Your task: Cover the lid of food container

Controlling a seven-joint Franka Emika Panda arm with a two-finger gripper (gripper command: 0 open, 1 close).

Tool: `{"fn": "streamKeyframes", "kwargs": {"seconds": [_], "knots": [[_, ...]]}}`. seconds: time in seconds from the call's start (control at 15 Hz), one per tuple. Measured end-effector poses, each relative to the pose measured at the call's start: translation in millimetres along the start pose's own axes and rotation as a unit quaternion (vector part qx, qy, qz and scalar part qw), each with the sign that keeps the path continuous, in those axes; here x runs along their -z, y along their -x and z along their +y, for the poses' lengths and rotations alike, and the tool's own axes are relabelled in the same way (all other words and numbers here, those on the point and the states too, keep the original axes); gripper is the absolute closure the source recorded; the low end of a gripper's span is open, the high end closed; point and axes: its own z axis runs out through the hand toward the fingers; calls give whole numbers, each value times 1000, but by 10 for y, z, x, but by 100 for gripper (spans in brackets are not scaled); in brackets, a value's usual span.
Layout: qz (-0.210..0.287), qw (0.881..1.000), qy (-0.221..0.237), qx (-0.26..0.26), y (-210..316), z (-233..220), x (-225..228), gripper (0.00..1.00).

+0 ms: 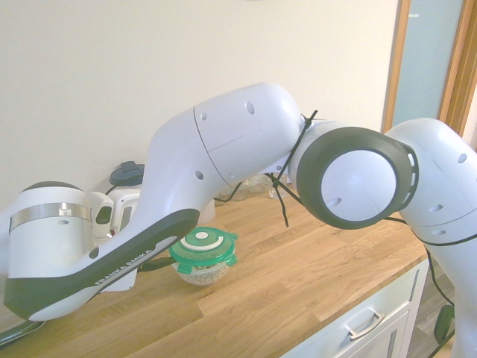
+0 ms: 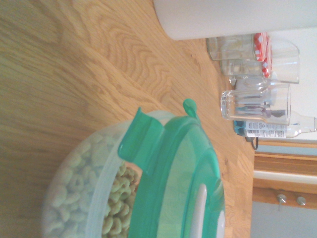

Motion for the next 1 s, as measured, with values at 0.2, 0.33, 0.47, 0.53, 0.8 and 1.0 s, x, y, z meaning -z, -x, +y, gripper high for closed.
{"fn": "streamKeyframes", "kwargs": {"seconds": [0.2,0.33,0.47,0.53,0.8,1.0], "knots": [[-33,999,-38,16,19,271,320,0],[-76,994,-77,35,-89,569,494,0],[-114,984,-123,55,-430,898,373,0],[-135,978,-145,64,-681,1036,169,0],[-237,938,-237,93,-1497,1535,-953,0],[-318,892,-307,98,-1710,2015,-1761,0]]}}
